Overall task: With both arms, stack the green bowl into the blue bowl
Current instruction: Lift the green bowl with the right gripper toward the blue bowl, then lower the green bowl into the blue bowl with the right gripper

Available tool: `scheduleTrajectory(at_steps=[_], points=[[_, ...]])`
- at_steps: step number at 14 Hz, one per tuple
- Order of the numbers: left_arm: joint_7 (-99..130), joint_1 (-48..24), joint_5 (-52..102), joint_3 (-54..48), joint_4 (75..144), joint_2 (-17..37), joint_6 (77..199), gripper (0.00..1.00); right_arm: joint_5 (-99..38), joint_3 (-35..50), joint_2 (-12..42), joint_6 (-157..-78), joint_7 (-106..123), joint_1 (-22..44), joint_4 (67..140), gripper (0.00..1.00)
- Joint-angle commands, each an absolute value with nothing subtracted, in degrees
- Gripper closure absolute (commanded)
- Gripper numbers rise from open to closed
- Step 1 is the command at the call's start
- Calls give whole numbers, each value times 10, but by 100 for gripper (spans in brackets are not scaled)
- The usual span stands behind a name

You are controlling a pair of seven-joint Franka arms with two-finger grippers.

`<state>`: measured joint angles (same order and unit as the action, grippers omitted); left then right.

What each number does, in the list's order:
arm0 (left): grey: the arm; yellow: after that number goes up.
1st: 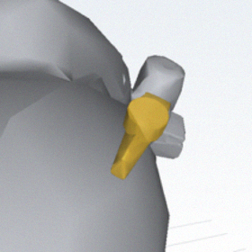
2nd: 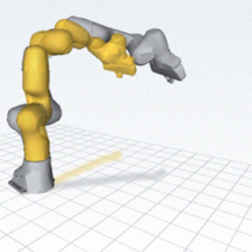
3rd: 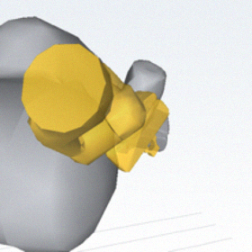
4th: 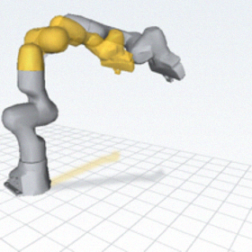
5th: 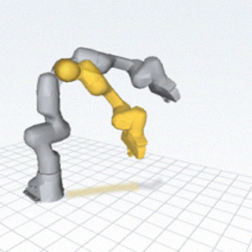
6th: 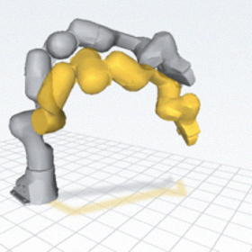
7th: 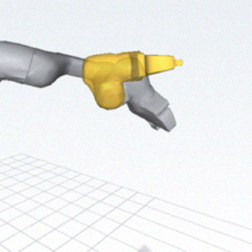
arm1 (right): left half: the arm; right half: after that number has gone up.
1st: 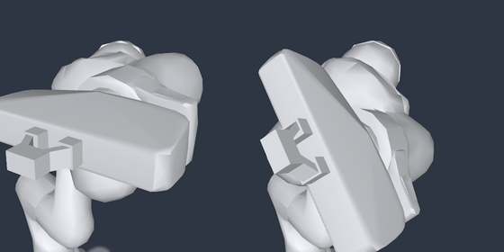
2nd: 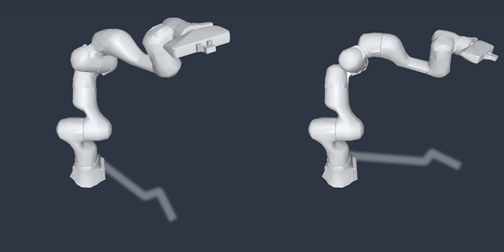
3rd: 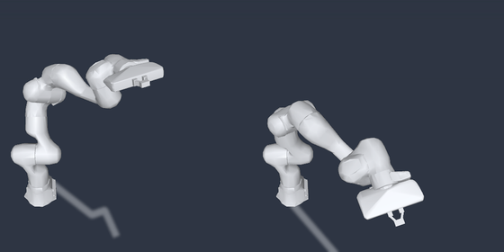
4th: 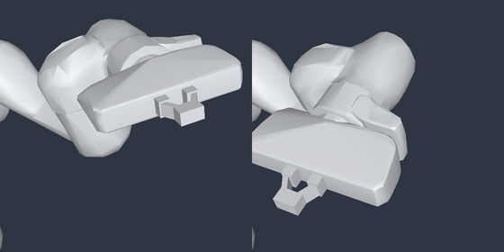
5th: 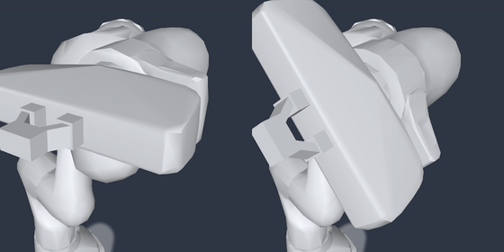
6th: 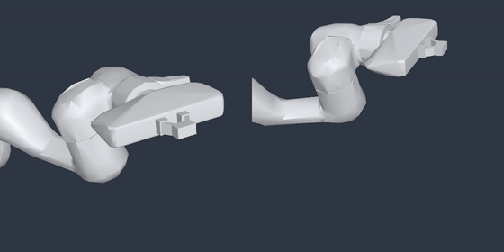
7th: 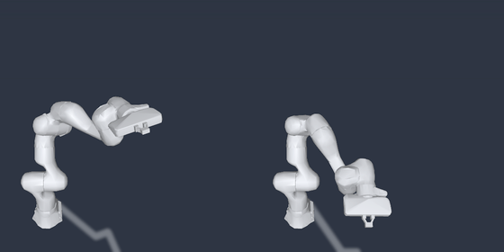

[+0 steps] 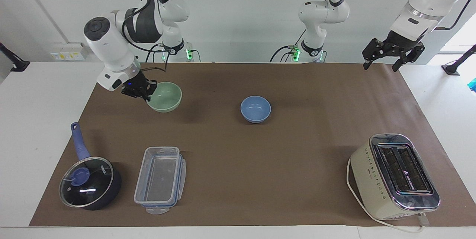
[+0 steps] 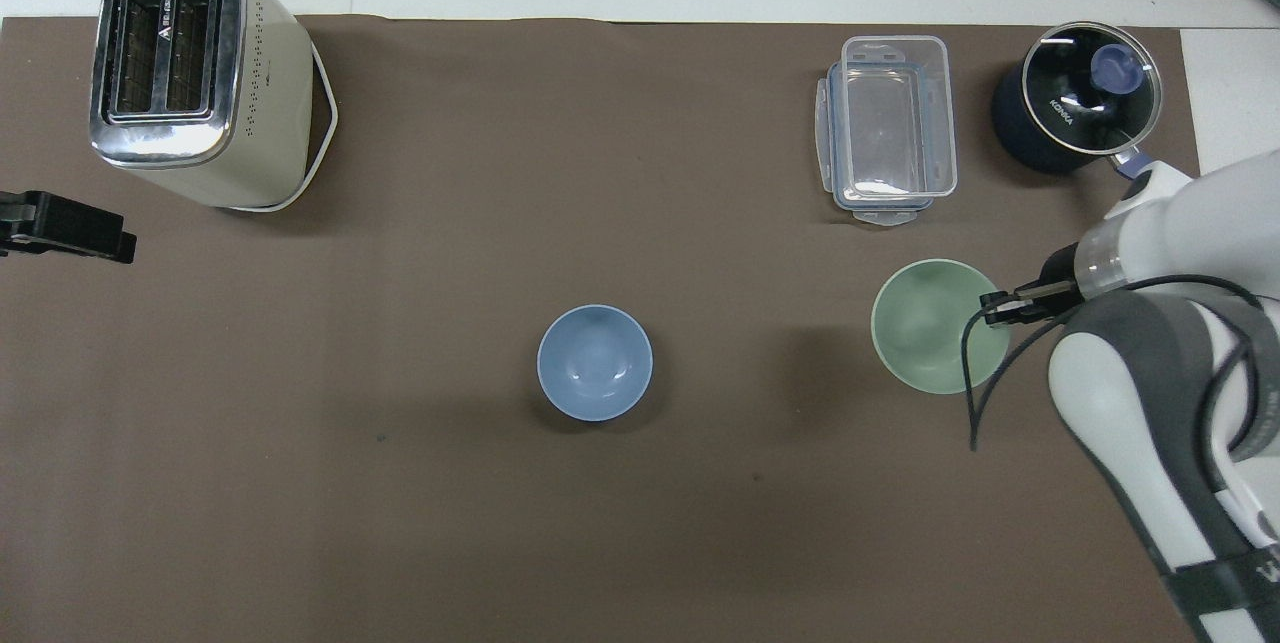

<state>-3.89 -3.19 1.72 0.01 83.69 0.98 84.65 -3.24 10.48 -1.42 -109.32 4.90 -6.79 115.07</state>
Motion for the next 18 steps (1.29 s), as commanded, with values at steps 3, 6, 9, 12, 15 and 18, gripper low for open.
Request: scheduleTrajectory(at_steps=[3, 6, 9, 12, 15, 18], points=[[-41, -25, 8, -5, 847, -1, 841, 0, -74, 239, -18, -1088, -131, -73, 1138, 100], [-41, -24, 8, -5, 847, -1, 841, 0, -94, 255, -5, -1118, -205, -8, 1140, 100], [-41, -24, 8, -5, 847, -1, 841, 0, -109, 255, 8, -1149, -236, 43, 1150, 100], [-41, -24, 8, -5, 847, -1, 841, 0, -109, 255, 42, -1221, -242, 77, 1169, 100], [-41, -24, 8, -5, 847, -1, 841, 0, -109, 255, 72, -1278, -243, 79, 1165, 100], [-41, -24, 8, -5, 847, -1, 841, 0, -106, 254, 101, -1310, -250, 96, 1163, 100]])
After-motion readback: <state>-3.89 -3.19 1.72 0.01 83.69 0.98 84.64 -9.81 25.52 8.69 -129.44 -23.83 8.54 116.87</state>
